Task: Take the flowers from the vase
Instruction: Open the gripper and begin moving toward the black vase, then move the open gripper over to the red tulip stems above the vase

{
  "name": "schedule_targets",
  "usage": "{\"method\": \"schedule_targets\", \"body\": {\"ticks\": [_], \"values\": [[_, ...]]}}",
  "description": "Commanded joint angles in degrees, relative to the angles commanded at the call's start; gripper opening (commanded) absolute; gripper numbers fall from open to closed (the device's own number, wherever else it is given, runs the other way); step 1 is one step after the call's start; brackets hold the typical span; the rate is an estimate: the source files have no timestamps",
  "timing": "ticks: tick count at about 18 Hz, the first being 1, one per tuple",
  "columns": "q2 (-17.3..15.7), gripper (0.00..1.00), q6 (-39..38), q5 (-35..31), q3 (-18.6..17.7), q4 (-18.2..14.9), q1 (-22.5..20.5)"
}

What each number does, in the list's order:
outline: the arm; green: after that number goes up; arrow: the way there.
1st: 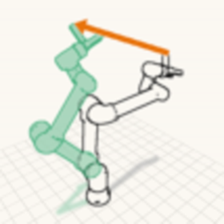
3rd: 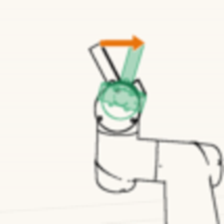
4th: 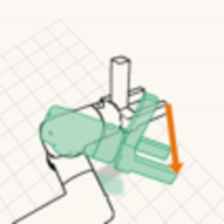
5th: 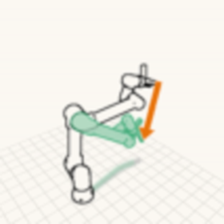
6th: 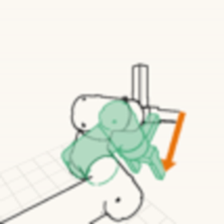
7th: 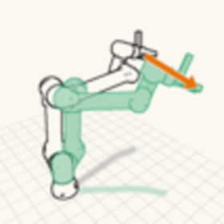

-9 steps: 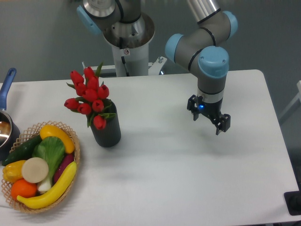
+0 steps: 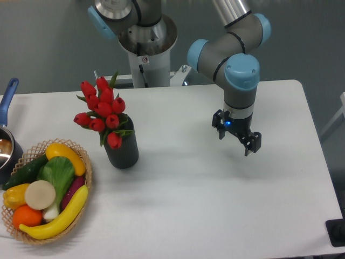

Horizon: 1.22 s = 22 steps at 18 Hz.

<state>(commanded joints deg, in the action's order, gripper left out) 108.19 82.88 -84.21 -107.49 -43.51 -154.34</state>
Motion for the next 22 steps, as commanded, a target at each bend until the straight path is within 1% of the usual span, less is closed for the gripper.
{"method": "schedule_targets", "body": {"ticks": [1, 3, 5, 6, 9, 12, 14, 15, 19, 20, 21, 22], "values": [[0.09, 1.00, 0.00, 1.92, 0.00, 0.00, 0.26], [0.79, 1.00, 0.00, 8.85, -0.43, 0.26, -0.35], [0.97, 1.00, -0.09, 14.31, -2.01, 2.27, -0.88], [1.32, 1.00, 0.09, 16.86, -2.19, 2.98, -1.05], [1.67, 1.00, -0.09, 25.38, -2.46, 3.34, -1.67], [1.76, 1.00, -0.27, 38.54, -3.07, 3.25, -3.16], [1.85, 1.00, 0.08, 47.69, -3.86, 3.25, -4.92], [2.11, 1.00, 0.17, 50.95, -4.04, 3.25, -5.10], [2.11, 1.00, -0.43, 57.03, -5.01, 3.08, -6.06], [1.94, 1.00, -0.44, 58.27, -5.70, 2.90, -6.24], [1.50, 1.00, -0.44, 59.50, -7.19, 2.90, -6.33], [0.28, 1.00, -0.44, 60.90, -8.69, 2.90, -6.76]]}}
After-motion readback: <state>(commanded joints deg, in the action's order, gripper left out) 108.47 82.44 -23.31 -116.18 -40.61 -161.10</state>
